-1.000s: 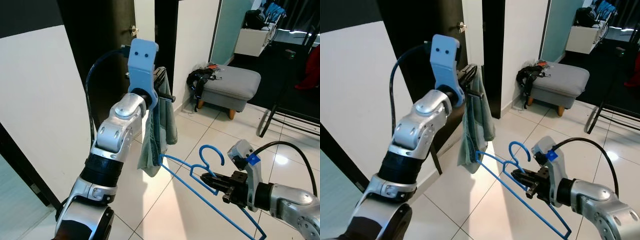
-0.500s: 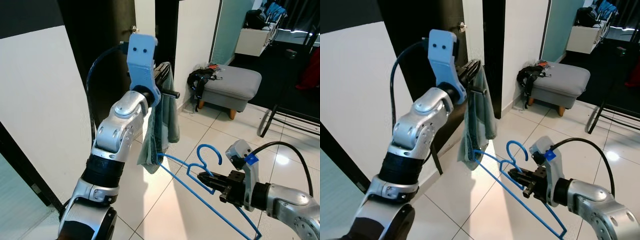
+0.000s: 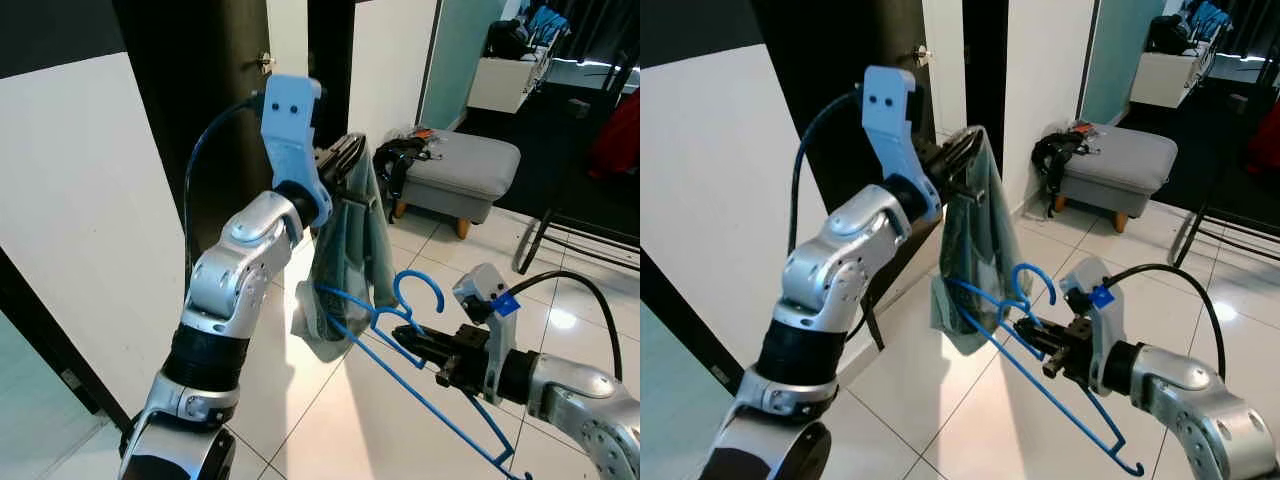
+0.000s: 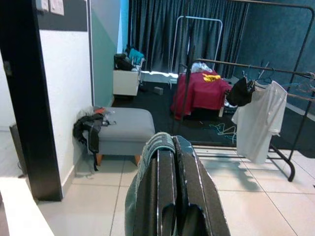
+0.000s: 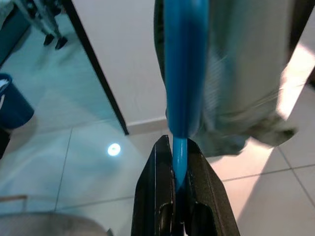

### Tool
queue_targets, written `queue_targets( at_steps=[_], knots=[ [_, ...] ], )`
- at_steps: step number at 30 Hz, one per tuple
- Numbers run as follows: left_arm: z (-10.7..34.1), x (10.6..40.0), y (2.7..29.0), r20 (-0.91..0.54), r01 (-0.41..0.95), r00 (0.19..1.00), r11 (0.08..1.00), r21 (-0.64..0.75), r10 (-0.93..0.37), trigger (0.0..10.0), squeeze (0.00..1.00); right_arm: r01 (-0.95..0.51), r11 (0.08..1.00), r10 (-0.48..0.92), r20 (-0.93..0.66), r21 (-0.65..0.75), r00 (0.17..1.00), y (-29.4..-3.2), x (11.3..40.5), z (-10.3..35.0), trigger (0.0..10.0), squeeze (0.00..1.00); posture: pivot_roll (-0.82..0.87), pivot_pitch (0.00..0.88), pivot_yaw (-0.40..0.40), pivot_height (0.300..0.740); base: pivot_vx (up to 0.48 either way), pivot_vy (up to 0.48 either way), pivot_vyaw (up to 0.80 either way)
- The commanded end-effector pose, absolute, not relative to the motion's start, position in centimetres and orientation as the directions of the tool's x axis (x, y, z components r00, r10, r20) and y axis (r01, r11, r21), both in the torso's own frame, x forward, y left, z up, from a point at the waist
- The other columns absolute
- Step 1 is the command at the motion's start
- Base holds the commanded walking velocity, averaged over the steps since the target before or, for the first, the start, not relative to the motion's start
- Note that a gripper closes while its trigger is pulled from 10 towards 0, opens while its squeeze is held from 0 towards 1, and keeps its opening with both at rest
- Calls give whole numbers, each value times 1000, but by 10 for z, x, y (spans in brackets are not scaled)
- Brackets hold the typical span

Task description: Hang hanger

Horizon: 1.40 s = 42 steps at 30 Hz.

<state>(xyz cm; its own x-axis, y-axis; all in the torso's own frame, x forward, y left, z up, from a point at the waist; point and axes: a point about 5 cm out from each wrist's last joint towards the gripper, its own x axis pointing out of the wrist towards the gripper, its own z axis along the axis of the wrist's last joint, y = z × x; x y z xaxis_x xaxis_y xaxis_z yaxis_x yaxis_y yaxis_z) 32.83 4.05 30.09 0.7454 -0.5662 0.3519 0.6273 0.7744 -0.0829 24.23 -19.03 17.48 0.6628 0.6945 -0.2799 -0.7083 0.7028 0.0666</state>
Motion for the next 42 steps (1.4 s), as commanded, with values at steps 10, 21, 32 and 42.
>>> queue_targets(
  at_steps=[10,21,32,42],
  knots=[
    [306,329,47,337,604,795,714,-353,-505,10000,0,-612,790,592,-306,37,746,-201,253,167,10000,0,156,0,38,740,0,0,0],
    [306,343,66,291,483,875,738,-471,-387,10000,0,-501,862,477,-441,69,760,-218,254,146,10000,0,156,0,35,740,0,0,0],
    [306,347,76,273,445,894,771,-456,-354,10000,0,-304,950,297,-497,69,815,-245,261,137,10000,0,154,0,34,740,0,0,0],
    [268,348,70,117,433,897,794,-427,-426,10000,0,150,987,-141,-141,58,980,-303,289,187,10000,0,165,0,35,740,0,0,0]
  ],
)
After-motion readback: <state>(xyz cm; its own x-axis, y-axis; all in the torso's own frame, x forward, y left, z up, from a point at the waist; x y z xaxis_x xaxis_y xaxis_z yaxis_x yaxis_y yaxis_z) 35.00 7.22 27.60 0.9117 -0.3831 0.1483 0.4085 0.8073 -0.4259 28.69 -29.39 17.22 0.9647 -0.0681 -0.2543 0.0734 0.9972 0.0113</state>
